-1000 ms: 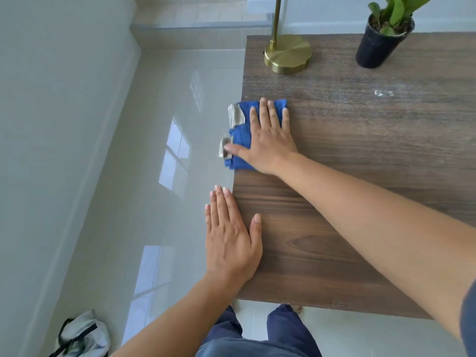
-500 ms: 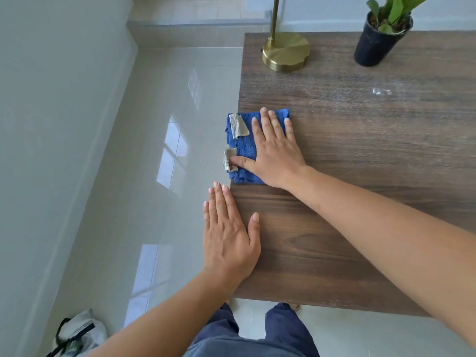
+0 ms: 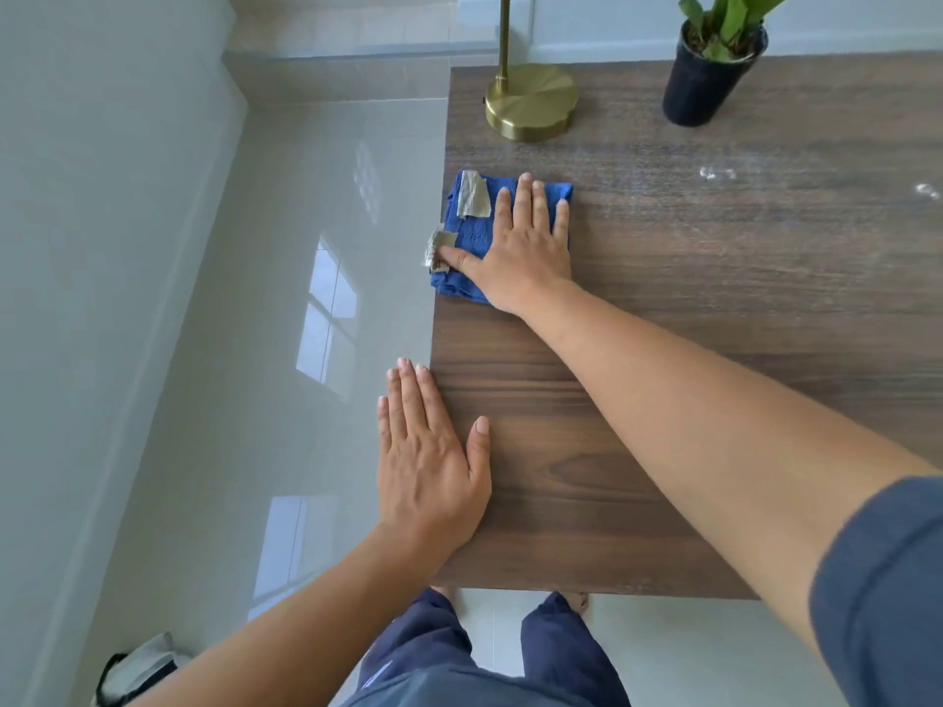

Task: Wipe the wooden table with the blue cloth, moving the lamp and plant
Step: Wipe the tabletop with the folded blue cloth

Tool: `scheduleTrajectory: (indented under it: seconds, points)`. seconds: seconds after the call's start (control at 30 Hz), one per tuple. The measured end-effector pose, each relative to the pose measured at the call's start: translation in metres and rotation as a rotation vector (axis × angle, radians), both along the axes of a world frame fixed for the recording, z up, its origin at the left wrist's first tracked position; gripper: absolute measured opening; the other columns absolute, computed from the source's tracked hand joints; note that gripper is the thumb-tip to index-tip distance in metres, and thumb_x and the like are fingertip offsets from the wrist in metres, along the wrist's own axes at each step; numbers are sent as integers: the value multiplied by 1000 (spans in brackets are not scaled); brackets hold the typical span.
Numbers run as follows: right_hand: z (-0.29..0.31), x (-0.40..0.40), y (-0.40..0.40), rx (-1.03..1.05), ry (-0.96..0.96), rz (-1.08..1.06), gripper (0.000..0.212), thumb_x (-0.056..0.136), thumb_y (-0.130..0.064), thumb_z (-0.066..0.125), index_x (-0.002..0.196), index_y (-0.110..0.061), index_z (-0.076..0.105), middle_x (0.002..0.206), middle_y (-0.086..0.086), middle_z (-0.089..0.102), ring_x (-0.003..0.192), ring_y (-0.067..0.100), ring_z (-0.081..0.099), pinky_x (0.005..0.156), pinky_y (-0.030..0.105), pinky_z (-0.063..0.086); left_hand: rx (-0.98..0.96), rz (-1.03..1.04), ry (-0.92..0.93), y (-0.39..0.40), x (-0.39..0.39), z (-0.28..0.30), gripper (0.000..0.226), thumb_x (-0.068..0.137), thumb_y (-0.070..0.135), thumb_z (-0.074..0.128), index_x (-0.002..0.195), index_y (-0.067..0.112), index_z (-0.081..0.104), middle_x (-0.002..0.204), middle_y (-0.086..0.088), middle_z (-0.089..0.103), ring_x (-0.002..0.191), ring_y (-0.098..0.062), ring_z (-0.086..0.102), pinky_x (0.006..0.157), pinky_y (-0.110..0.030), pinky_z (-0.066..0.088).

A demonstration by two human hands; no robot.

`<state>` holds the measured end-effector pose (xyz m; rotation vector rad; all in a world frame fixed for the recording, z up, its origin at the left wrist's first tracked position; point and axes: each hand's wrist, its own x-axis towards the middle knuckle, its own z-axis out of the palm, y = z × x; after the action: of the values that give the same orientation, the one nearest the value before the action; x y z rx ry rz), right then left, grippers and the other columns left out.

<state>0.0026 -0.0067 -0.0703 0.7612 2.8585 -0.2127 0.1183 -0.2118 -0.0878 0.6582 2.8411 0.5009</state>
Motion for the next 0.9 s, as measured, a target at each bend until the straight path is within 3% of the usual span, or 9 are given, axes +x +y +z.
scheduleTrajectory:
  seconds: [0.17,0.27,0.37,0.53,0.7,0.9]
  points:
    - [-11,56,-7,-33,115,211,93,87,-83,16,160,-27,5,167,8,-9,154,23,-10,123,49,-6,6,1,-15,10,-13,-1,82,97,58,10,157,5,-9,166,-10,-14,151,-17,-20,123,-34,-12]
    - [-1,22,28,-49,79,113,81,92,-78,19,159,-34,8,167,8,-8,154,22,-9,123,49,-6,-27,-12,1,10,-14,0,83,97,59,11,157,4,-7,166,-11,-12,152,-19,-18,122,-34,-13]
    - [-1,17,32,-13,42,47,84,91,-79,17,160,-32,7,167,10,-9,154,24,-10,122,50,-7,-35,-40,-9,14,-20,0,83,97,57,13,157,5,-9,166,-11,-14,151,-19,-19,122,-34,-13]
    - [-11,81,1,-47,137,198,87,88,-81,18,159,-31,10,168,4,-5,154,20,-7,123,49,-5,-40,-68,-15,25,-29,0,82,97,56,15,157,7,-12,165,-10,-17,151,-18,-21,123,-34,-12]
    - [-2,51,60,1,62,-61,93,88,-83,15,160,-25,12,168,7,-4,154,22,-6,123,49,-4,-82,-129,24,27,-36,3,79,100,53,19,158,5,-6,165,-12,-14,152,-20,-19,122,-36,-13]
    - [-13,145,26,21,120,-71,95,86,-84,11,160,-25,6,167,8,-8,154,22,-10,124,47,-4,-67,-188,36,72,-72,6,71,104,42,26,158,4,-1,166,-11,-12,153,-22,-14,124,-37,-8]
